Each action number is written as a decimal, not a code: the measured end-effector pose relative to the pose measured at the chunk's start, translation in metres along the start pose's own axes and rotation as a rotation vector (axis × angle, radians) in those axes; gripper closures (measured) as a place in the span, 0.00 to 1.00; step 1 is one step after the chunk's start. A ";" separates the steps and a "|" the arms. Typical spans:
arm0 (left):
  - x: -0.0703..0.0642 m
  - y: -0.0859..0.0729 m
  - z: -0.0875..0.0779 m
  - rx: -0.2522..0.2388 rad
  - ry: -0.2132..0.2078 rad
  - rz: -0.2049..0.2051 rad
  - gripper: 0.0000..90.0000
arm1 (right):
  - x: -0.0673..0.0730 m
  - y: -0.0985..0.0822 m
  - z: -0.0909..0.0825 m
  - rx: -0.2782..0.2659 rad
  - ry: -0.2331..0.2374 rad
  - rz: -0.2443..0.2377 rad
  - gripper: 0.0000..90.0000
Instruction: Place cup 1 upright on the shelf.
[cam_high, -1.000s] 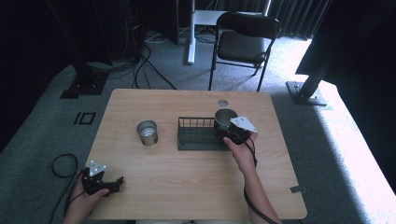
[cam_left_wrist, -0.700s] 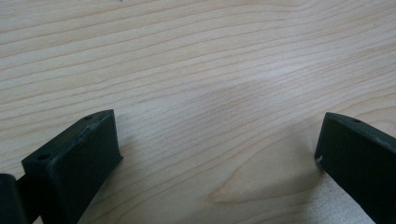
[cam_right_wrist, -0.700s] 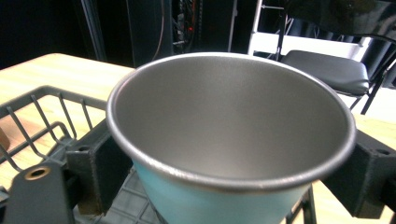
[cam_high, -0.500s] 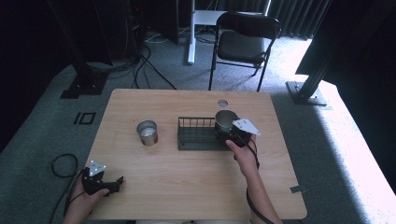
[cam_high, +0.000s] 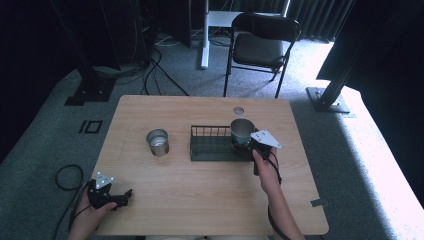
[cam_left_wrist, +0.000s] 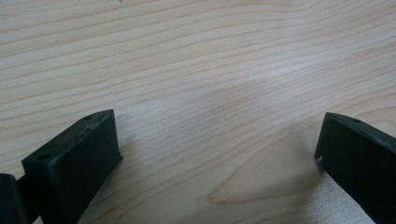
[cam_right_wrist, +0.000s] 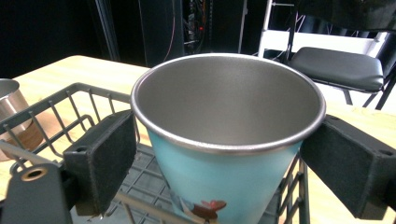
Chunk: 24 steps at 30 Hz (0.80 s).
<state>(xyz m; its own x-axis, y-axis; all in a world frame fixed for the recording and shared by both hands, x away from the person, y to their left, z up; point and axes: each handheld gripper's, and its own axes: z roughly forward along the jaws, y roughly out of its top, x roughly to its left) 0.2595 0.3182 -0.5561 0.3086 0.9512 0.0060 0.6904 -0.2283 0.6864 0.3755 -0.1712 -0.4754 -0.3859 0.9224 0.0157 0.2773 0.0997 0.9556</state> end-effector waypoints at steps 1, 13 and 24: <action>0.000 0.000 0.000 0.000 0.000 -0.001 0.00 | 0.000 0.000 -0.001 -0.006 0.006 0.000 0.12; 0.000 0.000 0.000 0.000 0.000 0.000 0.00 | -0.004 -0.006 -0.015 0.013 0.037 -0.052 0.12; 0.000 0.000 0.000 0.000 0.000 0.000 0.00 | -0.013 -0.014 -0.029 0.026 0.061 -0.054 0.12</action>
<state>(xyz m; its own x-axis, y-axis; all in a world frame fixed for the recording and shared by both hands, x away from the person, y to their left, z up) 0.2595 0.3182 -0.5561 0.3086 0.9512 0.0058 0.6906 -0.2283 0.6863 0.3511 -0.1958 -0.4803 -0.4538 0.8909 -0.0174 0.2772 0.1597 0.9475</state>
